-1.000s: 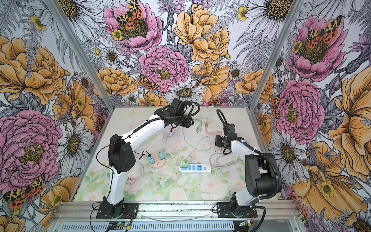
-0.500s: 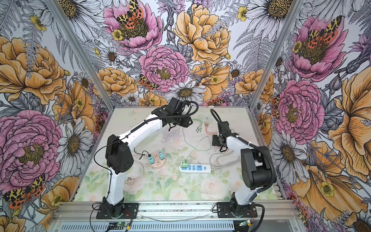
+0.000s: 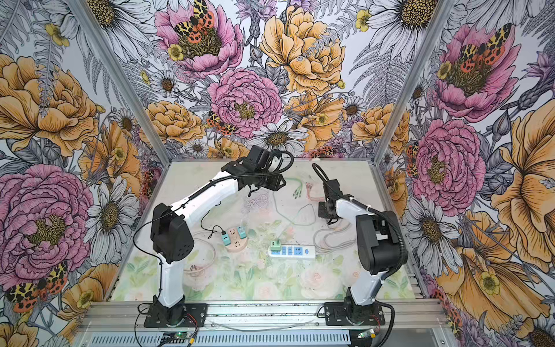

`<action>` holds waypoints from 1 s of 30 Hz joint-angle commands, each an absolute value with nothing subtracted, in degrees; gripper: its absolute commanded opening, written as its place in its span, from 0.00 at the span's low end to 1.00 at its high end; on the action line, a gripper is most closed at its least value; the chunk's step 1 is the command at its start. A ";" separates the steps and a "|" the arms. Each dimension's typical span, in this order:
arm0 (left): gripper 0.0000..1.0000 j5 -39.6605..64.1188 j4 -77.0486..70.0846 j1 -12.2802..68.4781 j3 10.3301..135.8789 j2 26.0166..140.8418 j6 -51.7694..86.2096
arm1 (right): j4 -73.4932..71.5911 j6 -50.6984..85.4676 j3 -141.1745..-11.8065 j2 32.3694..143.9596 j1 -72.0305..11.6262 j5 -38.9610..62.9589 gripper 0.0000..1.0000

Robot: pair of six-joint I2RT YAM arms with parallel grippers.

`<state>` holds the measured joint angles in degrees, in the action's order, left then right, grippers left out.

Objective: Insert plugs into power strip
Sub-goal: Pick up the plug from the middle-right of the table, then insert the plug into the socket.

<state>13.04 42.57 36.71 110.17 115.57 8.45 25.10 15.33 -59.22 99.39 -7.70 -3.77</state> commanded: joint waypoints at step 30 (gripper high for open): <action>0.70 33.99 15.99 39.82 75.03 87.97 34.80 | 28.04 3.02 -50.18 54.07 -16.82 29.09 0.00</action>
